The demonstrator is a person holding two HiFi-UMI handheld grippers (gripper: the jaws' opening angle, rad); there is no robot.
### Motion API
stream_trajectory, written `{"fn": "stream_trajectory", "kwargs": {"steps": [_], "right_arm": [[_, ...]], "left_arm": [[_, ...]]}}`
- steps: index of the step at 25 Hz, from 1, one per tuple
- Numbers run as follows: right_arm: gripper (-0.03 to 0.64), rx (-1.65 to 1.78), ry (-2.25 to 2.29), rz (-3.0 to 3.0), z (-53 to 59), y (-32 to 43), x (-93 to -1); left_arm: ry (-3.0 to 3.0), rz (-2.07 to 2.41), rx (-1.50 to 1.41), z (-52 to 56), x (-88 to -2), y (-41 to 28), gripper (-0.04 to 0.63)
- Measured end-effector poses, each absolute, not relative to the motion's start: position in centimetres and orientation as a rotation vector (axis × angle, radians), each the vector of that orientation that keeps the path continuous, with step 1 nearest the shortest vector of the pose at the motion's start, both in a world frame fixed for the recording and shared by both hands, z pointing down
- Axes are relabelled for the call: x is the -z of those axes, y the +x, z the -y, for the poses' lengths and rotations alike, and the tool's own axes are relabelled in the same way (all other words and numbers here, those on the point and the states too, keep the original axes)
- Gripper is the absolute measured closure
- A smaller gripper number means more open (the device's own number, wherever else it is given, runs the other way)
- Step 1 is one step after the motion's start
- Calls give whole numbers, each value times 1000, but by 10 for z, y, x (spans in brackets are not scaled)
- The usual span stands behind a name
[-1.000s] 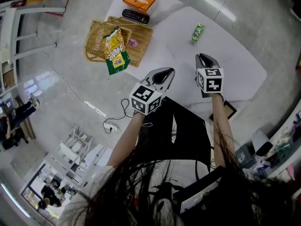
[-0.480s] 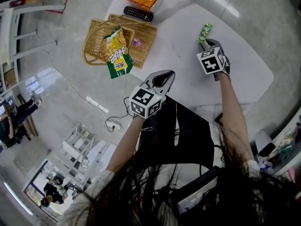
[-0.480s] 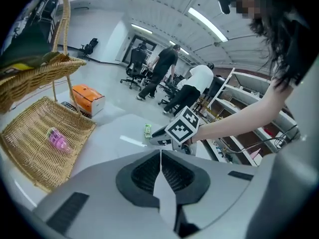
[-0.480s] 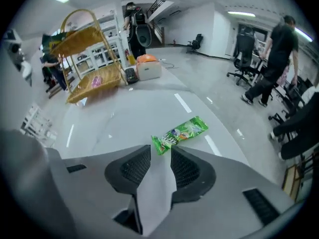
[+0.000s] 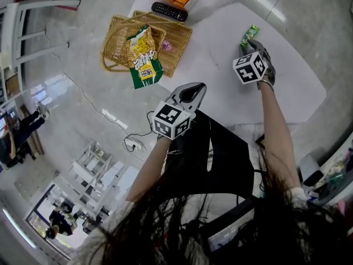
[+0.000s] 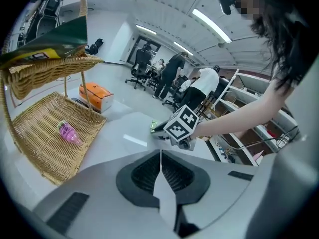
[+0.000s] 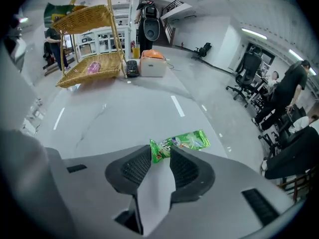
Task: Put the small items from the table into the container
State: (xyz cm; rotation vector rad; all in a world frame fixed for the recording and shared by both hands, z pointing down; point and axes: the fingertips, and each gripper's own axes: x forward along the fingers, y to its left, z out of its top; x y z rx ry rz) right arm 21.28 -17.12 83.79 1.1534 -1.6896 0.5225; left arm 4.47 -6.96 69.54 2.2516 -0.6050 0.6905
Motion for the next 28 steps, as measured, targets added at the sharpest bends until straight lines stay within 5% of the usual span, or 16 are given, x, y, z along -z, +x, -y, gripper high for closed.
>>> {"fn": "stream_trajectory", "kwargs": {"steps": [4,15,28], "right_arm": [[589,-536,1145,1670,176,215,-839],[592,-610,1290,1930,163,163,-730],[592,-621,1136,2256,160,5,-571]], "left_arm": [[2254,611,-687,67,-694,42,589],[2274,620,-643,65,-661,30,589],[2236,775,-563,77,-600,-43,589]]}}
